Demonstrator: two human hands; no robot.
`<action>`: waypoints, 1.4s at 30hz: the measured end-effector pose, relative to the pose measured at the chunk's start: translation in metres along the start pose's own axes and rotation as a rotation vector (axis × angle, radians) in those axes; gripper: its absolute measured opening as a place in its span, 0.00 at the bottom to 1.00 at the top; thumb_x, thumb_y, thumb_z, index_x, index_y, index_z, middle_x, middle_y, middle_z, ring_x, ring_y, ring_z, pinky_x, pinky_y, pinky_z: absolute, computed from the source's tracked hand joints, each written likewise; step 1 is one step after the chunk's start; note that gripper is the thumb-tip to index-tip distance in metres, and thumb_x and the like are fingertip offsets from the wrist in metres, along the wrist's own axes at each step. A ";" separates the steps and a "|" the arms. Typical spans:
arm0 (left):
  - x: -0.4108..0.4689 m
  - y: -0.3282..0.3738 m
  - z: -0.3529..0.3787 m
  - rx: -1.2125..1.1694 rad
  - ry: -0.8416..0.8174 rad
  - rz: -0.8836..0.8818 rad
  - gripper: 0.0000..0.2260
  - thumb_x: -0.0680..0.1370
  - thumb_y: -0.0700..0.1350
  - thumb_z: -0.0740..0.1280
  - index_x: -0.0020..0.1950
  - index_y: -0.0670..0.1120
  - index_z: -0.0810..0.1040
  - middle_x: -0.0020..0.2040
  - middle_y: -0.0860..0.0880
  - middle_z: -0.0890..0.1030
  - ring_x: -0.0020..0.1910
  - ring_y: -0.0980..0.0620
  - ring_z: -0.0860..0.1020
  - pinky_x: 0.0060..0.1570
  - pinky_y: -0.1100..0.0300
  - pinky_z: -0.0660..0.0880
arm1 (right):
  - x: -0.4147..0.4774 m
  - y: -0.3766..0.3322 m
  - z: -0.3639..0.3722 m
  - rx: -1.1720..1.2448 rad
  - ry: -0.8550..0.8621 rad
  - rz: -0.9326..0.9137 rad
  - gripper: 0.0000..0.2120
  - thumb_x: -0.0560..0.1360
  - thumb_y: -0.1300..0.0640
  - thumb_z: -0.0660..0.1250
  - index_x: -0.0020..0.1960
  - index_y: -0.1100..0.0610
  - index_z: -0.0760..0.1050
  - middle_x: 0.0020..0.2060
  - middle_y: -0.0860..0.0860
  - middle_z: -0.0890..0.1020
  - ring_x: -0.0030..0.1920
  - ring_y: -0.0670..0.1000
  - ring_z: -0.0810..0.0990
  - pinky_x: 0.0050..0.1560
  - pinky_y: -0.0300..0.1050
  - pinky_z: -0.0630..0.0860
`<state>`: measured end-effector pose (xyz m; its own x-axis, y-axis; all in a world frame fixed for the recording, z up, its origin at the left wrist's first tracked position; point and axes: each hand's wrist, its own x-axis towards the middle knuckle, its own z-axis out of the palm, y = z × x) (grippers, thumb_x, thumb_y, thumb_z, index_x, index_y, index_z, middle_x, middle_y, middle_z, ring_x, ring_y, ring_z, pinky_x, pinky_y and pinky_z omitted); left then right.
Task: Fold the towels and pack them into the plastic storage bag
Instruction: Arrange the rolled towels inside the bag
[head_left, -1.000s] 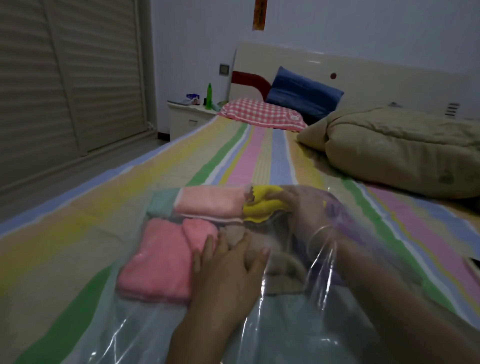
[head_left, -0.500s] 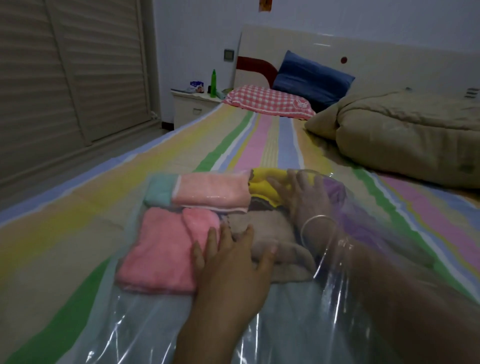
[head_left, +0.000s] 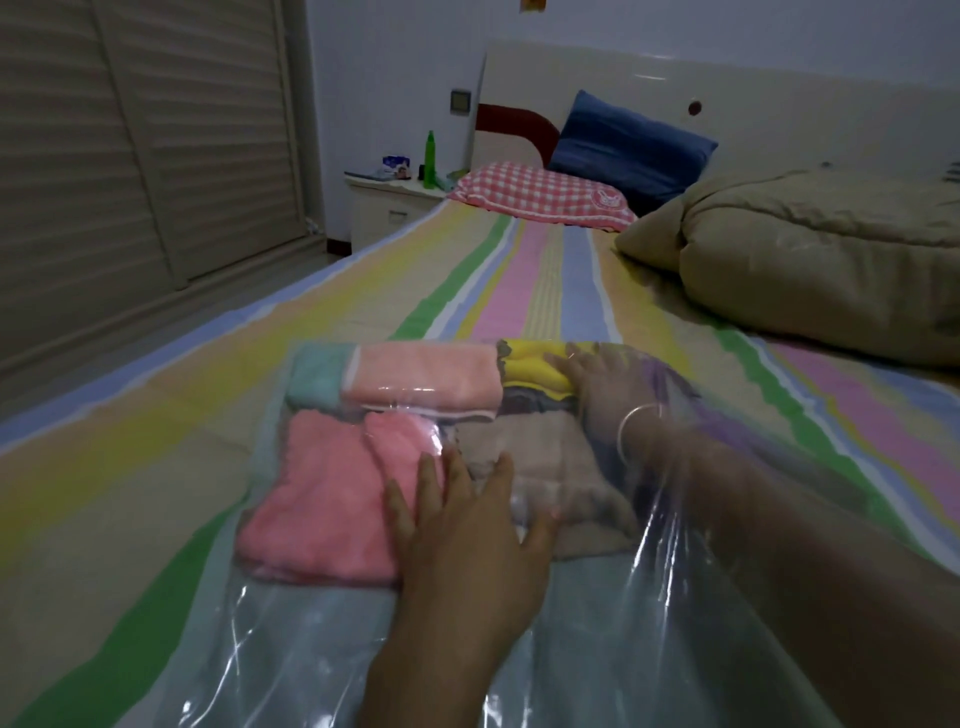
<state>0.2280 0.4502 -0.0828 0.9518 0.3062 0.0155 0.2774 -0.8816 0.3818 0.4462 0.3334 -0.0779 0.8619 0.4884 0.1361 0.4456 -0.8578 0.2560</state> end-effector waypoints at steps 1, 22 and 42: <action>0.000 0.000 0.000 -0.005 0.001 -0.001 0.29 0.77 0.66 0.48 0.77 0.60 0.50 0.79 0.50 0.45 0.77 0.48 0.41 0.72 0.43 0.36 | -0.004 -0.006 -0.005 -0.037 -0.001 0.022 0.34 0.77 0.47 0.60 0.77 0.45 0.47 0.77 0.50 0.53 0.76 0.58 0.50 0.73 0.61 0.49; 0.120 -0.018 0.012 0.164 0.044 0.197 0.23 0.81 0.59 0.48 0.76 0.57 0.56 0.79 0.46 0.50 0.78 0.47 0.48 0.73 0.41 0.41 | 0.040 -0.007 0.006 0.085 -0.067 0.116 0.33 0.77 0.40 0.55 0.78 0.48 0.48 0.78 0.53 0.49 0.77 0.55 0.46 0.74 0.59 0.45; -0.058 -0.027 -0.024 0.262 -0.132 -0.102 0.28 0.80 0.63 0.42 0.78 0.56 0.47 0.79 0.47 0.44 0.77 0.46 0.42 0.71 0.36 0.40 | -0.111 -0.010 -0.022 0.298 -0.092 0.179 0.26 0.77 0.37 0.49 0.71 0.47 0.63 0.72 0.55 0.63 0.72 0.57 0.60 0.70 0.53 0.54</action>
<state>0.1625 0.4645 -0.0716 0.9213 0.3639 -0.1375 0.3805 -0.9164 0.1242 0.3403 0.2914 -0.0742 0.9450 0.3210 0.0629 0.3245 -0.9442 -0.0565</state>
